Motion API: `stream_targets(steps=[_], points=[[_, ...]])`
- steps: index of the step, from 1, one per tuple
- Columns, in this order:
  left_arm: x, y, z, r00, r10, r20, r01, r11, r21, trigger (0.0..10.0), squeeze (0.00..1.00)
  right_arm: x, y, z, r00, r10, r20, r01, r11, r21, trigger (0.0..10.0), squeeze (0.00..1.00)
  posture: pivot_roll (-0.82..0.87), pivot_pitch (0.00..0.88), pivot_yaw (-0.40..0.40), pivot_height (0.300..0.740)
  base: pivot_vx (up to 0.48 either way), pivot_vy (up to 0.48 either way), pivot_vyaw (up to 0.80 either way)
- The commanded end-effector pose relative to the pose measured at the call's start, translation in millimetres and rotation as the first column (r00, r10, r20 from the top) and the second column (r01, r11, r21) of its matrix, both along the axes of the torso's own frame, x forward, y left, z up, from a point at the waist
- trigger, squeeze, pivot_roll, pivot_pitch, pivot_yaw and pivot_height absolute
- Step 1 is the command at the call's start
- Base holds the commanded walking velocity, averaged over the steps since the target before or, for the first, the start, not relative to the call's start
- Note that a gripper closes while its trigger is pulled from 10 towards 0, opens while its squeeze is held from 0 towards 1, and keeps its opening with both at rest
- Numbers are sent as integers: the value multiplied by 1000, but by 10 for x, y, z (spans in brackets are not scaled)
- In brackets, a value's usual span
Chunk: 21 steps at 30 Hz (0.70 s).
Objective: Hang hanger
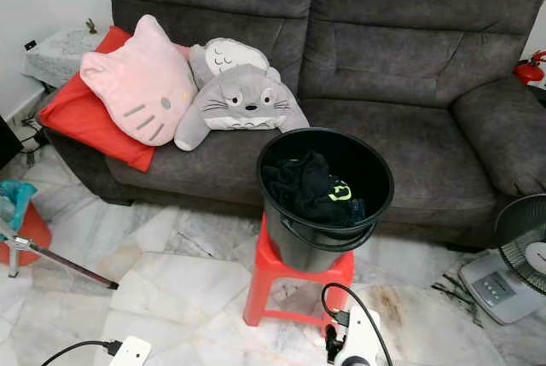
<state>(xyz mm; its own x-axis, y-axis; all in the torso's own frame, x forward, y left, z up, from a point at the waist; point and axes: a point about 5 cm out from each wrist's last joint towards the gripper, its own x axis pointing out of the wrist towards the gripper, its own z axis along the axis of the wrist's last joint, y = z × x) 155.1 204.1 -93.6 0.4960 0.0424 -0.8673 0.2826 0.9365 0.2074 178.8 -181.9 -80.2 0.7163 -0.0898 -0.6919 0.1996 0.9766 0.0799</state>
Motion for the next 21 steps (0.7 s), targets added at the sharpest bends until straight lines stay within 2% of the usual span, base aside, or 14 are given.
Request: stream_targets(steps=[1, 4, 5, 6, 10, 11, 12, 13, 14, 15, 19, 21], points=[[-29, 9, -11, 1000, 7, -12, -7, 1000, -3, 10000, 0, 52, 1, 34, 999, 32, 30, -31, 999, -16, 10000, 0, 65, 45, -44, 736, 0, 0, 0], [-24, 17, -8, 1000, 3, -11, -3, 1000, 3, 10000, 0, 79, 7, 56, 996, 77, 50, -75, 996, -41, 10000, 0, 58, 47, -45, 736, 0, 0, 0], [-22, 18, -7, 1000, 3, -11, -3, 1000, 4, 10000, 0, 100, 0, 74, 989, 138, 52, -132, 986, -105, 10000, 0, 58, 47, -45, 736, 0, 0, 0], [-18, 19, -5, 1000, 3, -10, -3, 1000, 5, 10000, 0, 111, 2, 82, 986, 157, 56, -150, 982, -118, 10000, 0, 58, 48, -44, 736, 0, 0, 0], [6, 27, 5, 1000, 4, -3, -4, 1000, 7, 10000, 0, 139, 13, 104, 980, 184, 75, -172, 975, -139, 10000, 0, 36, 54, -45, 736, 0, 0, 0], [13, 32, 9, 1000, 4, -2, -4, 1000, 8, 10000, 0, 184, -123, 287, 950, 232, 210, -183, 957, -227, 10000, 0, 24, 59, -43, 736, 0, 0, 0], [13, 32, 9, 1000, 4, -2, -4, 1000, 8, 10000, 0, 184, -123, 287, 950, 232, 210, -183, 957, -227, 10000, 0, 24, 59, -43, 736, 0, 0, 0], [17, 33, 10, 1000, 4, -2, -4, 1000, 9, 10000, 0, 184, -201, 466, 914, 272, 303, -184, 940, -288, 10000, 0, 24, 59, -43, 736, 0, 0, 0], [29, 38, 16, 1000, 10, 0, -10, 1000, 10, 10000, 0, 75, -243, 870, 849, 273, 453, -144, 943, -299, 10000, 0, 15, 62, -41, 736, 0, 0, 0], [34, 40, 18, 1000, 13, 0, -13, 1000, 10, 10000, 0, 34, -243, 952, 839, 269, 472, -138, 946, -294, 10000, 0, 13, 63, -41, 736, 0, 0, 0], [71, 40, 32, 1000, 9, 5, -9, 1000, 11, 10000, 0, -165, -222, 1034, 834, 258, 488, -127, 950, -284, 10000, 0, 4, 64, -40, 736, 0, 0, 0], [81, 41, 36, 1000, 9, 7, -9, 1000, 10, 10000, 0, -200, -210, 1043, 834, 254, 489, -125, 952, -280, 10000, 0, 4, 64, -40, 736, 0, 0, 0]])
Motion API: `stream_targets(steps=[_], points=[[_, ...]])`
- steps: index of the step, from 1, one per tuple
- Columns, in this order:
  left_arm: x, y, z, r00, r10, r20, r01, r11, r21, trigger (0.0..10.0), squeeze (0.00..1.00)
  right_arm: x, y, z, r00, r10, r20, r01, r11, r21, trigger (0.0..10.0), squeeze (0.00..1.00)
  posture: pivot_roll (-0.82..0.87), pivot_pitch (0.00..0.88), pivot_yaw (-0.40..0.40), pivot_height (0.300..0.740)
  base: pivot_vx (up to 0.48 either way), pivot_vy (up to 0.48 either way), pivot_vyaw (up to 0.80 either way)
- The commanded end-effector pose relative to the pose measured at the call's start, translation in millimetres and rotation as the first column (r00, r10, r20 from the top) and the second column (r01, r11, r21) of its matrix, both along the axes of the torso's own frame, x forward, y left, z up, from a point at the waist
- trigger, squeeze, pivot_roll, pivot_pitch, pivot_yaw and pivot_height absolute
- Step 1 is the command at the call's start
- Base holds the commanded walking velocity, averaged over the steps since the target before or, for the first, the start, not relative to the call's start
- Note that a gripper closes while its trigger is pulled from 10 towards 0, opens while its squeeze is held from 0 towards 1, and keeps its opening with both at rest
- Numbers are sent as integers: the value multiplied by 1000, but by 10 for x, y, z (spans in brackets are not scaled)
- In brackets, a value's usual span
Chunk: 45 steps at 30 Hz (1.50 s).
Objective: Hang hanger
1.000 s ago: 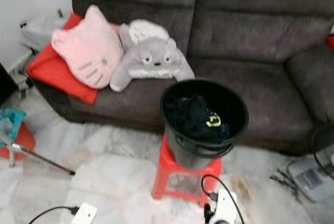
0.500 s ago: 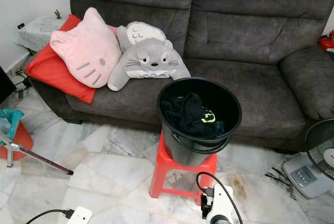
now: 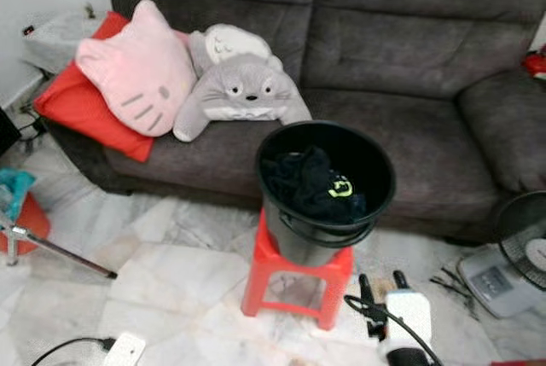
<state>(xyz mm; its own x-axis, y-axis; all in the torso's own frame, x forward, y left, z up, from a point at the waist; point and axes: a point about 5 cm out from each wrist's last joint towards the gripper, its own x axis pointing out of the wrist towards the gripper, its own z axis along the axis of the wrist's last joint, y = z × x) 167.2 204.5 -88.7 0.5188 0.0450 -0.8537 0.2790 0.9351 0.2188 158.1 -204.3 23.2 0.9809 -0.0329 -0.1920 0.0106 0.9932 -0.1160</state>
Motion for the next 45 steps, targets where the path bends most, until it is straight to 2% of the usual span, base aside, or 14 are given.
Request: stream_targets(steps=[1, 4, 7, 10, 11, 14, 19, 24, 27, 30, 34, 36, 42, 45], points=[[-31, 36, -9, 1000, 10, -18, -10, 1000, 6, 10000, 0, -23, 22, 37, 1000, 5, -3, -5, 1000, 3, 10000, 0, 1, 63, -40, 736, 0, 0, 0], [4, 31, 4, 1000, 6, -11, -6, 1000, 4, 10000, 0, -120, 23, 245, 1000, -28, 0, 28, 999, -14, 10000, 0, -3, 64, -39, 736, 0, 0, 0], [20, 31, 11, 1000, 3, -8, -3, 1000, 5, 10000, 0, -48, -71, 450, 995, -93, 41, 94, 995, -21, 10000, 0, -12, 67, -37, 736, 0, 0, 0], [34, 25, 16, 1000, -1, -5, 1, 1000, 7, 10000, 0, 272, -170, 681, 988, -107, 114, 112, 993, -35, 10000, 0, -16, 66, -36, 736, 0, 0, 0], [39, 22, 18, 1000, 1, -2, 0, 1000, 6, 10000, 0, 459, -158, 771, 986, -82, 143, 86, 996, -24, 10000, 0, -14, 67, -35, 736, 0, 0, 0], [42, 22, 20, 1000, 5, 2, -5, 1000, 3, 10000, 0, 716, -80, 932, 983, -21, 184, 23, 1000, -8, 10000, 0, -8, 61, -37, 736, 0, 0, 0], [41, 41, 22, 1000, 9, 0, -9, 1000, 6, 10000, 0, 1051, 41, 965, 995, 9, 97, -13, 999, 43, 10000, 0, -9, 54, -30, 736, 0, 0, 0], [33, 64, 23, 1000, 11, -3, -11, 1000, 8, 10000, 0, 1467, 292, 1020, 995, 102, -4, -98, 965, 242, 10000, 0, 7, 36, -20, 736, 0, 0, 0], [30, 68, 23, 1000, 13, -3, -13, 1000, 8, 10000, 0, 1560, 354, 1023, 993, 111, -40, -90, 931, 355, 10000, 0, 13, 36, -23, 736, 0, 0, 0], [28, 78, 24, 1000, 17, -1, -17, 1000, 10, 10000, 0, 1671, 447, 1105, 992, 122, -26, -92, 857, 507, 10000, 0, 22, 28, -22, 736, 0, 0, 0], [12, 92, 20, 1000, 16, -4, -16, 1000, 16, 10000, 0, 1771, 555, 1146, 985, 165, -56, -108, 832, 543, 10000, 0, 30, 21, -21, 736, 0, 0, 0], [2, 98, 17, 1000, 21, -4, -21, 1000, 17, 10000, 0, 1769, 597, 1139, 983, 172, -63, -101, 794, 599, 10000, 0, 32, 19, -21, 736, 0, 0, 0], [-14, 86, 8, 1000, 19, -7, -19, 1000, 19, 10000, 0, 1706, 560, 1067, 985, 126, -117, -29, 794, 608, 10000, 0, 36, 12, -20, 736, 0, 0, 0], [-19, 85, 5, 1000, 17, -9, -17, 1000, 21, 10000, 0, 1675, 453, 1030, 989, 38, -146, 59, 795, 604, 10000, 0, 35, 13, -21, 736, 0, 0, 0]])
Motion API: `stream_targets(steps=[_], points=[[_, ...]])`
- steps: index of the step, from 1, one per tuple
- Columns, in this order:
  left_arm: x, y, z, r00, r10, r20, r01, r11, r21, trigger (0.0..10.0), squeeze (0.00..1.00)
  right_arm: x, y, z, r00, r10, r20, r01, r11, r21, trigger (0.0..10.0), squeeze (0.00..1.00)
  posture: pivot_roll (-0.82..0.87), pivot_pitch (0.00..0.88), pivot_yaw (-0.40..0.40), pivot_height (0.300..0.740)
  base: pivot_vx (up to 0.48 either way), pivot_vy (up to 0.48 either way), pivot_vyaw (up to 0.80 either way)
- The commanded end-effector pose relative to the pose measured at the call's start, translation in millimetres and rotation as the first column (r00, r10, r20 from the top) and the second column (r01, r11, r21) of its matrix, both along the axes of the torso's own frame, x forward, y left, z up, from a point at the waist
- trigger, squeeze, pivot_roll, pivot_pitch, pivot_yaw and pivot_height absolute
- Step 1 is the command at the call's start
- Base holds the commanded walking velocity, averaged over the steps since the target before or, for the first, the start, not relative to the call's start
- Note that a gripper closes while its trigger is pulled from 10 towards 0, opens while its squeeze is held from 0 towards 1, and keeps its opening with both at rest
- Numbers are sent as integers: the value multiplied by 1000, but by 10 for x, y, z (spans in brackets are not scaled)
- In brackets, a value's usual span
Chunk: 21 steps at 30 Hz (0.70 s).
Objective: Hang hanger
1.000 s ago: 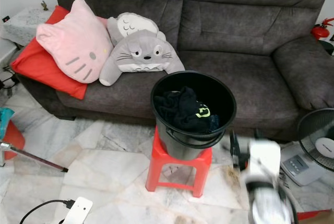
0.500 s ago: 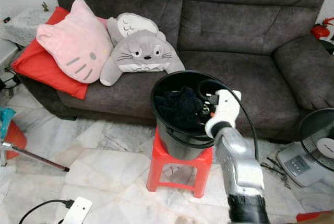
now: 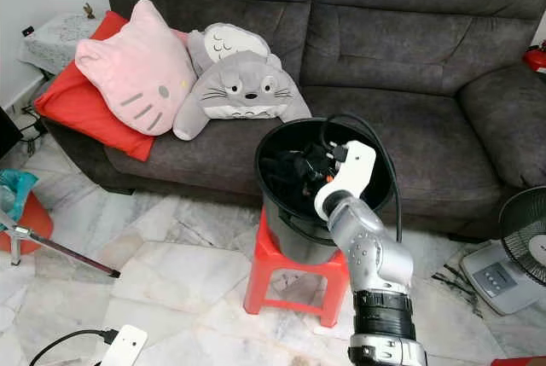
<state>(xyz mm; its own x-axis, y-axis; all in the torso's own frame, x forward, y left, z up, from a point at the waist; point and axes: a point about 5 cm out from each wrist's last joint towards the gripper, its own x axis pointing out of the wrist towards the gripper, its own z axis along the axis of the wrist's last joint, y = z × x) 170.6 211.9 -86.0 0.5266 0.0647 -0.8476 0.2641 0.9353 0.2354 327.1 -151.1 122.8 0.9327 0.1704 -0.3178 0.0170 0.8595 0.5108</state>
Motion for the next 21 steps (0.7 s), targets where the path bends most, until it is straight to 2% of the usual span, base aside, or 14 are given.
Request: stream_targets(steps=[1, 9, 14, 21], points=[[-52, 11, -23, 1000, 4, -20, -4, 1000, 6, 10000, 0, -28, -108, 19, 998, -68, -8, 68, 998, -4, 10000, 0, 35, 14, -21, 736, 0, 0, 0], [-39, 7, -18, 1000, 6, -16, -6, 1000, 6, 10000, 0, -114, -256, -85, 978, -187, -88, 187, 982, -7, 10000, 0, 30, 25, -22, 736, 0, 0, 0], [-29, -1, -16, 1000, 5, -17, -5, 1000, 5, 10000, 0, -92, -224, -182, 979, -154, -130, 154, 988, -9, 10000, 0, 36, 35, -21, 736, 0, 0, 0], [-36, 14, -16, 1000, 4, -20, -4, 1000, 9, 10000, 0, -28, -177, -208, 982, -123, -143, 125, 992, 1, 10000, 0, 41, 44, -17, 736, 0, 0, 0]])
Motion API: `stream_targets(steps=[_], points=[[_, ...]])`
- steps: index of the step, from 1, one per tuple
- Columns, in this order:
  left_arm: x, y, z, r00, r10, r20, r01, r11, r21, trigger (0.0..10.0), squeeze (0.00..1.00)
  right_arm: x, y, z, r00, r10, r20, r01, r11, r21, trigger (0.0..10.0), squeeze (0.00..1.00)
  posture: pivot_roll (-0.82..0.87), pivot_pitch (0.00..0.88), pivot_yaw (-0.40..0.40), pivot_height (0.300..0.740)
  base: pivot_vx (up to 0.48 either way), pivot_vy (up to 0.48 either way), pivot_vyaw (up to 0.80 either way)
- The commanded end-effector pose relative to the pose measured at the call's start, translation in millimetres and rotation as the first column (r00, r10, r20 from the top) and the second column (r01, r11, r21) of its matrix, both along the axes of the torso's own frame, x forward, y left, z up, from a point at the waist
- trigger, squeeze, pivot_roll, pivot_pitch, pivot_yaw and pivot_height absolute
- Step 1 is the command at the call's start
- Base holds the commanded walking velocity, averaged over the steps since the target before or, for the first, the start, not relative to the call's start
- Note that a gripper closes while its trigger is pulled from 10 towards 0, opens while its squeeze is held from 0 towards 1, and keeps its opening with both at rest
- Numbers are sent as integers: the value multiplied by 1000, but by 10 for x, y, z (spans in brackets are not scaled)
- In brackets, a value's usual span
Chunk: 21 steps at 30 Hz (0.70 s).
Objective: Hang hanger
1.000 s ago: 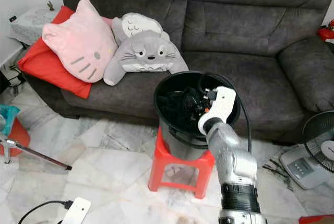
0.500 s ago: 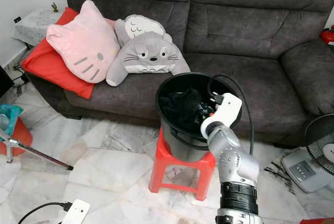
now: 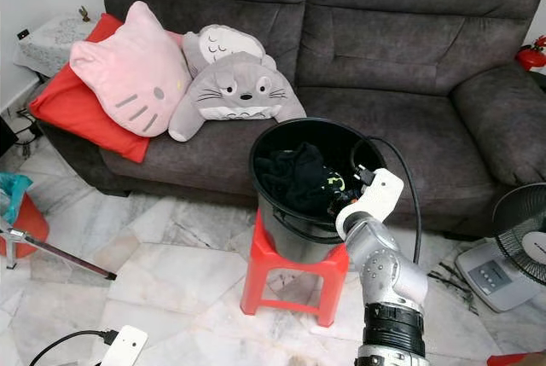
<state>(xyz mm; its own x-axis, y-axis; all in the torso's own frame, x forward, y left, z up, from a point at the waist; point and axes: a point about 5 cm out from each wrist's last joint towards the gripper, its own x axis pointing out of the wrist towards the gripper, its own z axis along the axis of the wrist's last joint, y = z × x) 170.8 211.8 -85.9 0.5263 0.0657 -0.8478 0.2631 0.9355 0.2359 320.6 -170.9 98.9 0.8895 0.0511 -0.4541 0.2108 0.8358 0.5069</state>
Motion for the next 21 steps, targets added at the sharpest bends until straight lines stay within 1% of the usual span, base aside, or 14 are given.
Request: stream_targets(steps=[1, 8, 21], points=[[-39, 19, -16, 1000, 3, -19, -3, 1000, 10, 10000, 0, 50, 27, 34, 1000, 18, 9, -18, 1000, -5, 10000, 0, 42, 46, -15, 736, 0, 0, 0], [-34, 36, -9, 1000, 2, -15, -2, 1000, 13, 10000, 0, 121, 57, 82, 998, 44, 40, -44, 999, 10, 10000, 0, 45, 50, -12, 736, 0, 0, 0], [-34, 36, -9, 1000, 2, -15, -2, 1000, 13, 10000, 0, 121, 57, 82, 998, 44, 40, -44, 999, 10, 10000, 0, 45, 50, -12, 736, 0, 0, 0]])
